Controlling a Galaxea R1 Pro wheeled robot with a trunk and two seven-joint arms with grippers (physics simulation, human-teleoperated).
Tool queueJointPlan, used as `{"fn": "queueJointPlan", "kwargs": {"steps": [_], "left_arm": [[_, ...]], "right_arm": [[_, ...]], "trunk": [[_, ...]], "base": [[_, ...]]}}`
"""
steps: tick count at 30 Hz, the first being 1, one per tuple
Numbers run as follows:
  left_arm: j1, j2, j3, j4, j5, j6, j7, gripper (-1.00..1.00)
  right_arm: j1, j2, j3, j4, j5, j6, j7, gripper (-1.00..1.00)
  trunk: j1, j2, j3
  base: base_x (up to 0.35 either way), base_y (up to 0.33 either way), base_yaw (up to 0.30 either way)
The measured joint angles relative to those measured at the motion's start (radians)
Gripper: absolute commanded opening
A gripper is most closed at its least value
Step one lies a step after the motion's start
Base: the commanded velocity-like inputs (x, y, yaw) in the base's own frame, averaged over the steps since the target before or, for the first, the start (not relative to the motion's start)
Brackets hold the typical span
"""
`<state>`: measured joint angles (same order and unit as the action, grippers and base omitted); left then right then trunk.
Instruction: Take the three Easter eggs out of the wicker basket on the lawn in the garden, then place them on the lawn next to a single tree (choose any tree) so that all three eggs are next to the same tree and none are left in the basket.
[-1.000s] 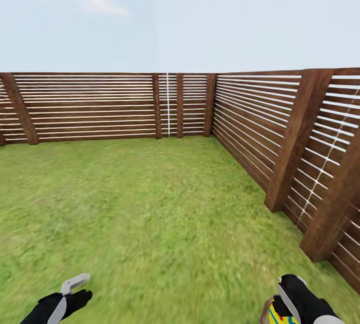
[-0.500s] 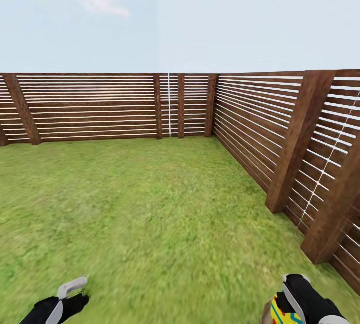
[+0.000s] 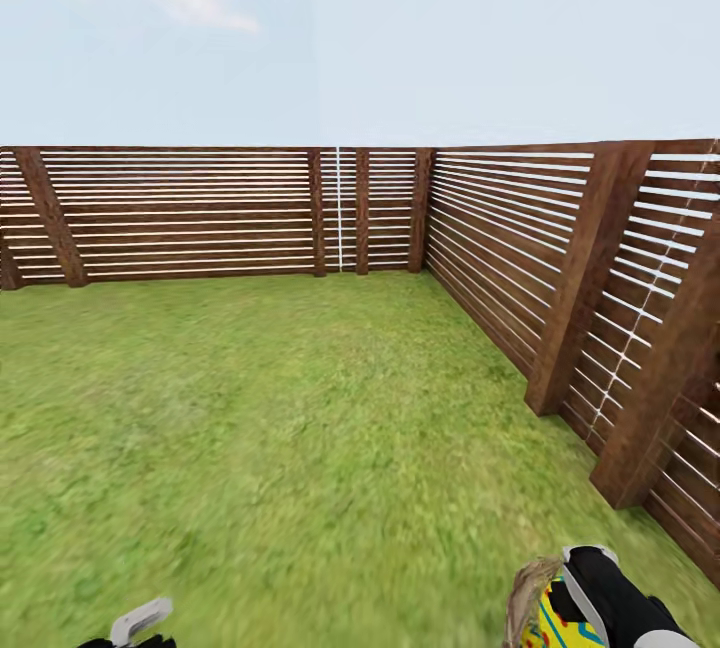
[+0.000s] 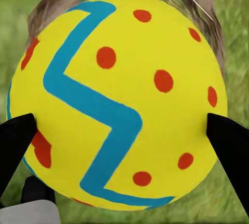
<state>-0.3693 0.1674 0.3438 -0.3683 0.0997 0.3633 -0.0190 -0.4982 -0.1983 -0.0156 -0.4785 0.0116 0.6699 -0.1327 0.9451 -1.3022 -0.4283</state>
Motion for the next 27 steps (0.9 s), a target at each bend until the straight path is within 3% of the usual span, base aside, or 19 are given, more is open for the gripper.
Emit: {"fn": "queueJointPlan", "kwargs": {"steps": [13,27], "left_arm": [[0.000,-0.009,0.000,0.001,0.000,0.000,0.000,1.00],[0.000,-0.012,-0.002,0.003,0.000,0.000,0.000,1.00]], "right_arm": [[0.000,0.000,0.000,-0.005,-0.003,0.000,0.000,-1.00],[0.000,0.008,0.000,-0.003,-0.002,0.001,-0.002,-1.00]], "trunk": [[0.000,0.000,0.000],[0.000,0.000,0.000]], "base": [[-0.343,0.000,0.009],[-0.343,0.000,0.283]]}}
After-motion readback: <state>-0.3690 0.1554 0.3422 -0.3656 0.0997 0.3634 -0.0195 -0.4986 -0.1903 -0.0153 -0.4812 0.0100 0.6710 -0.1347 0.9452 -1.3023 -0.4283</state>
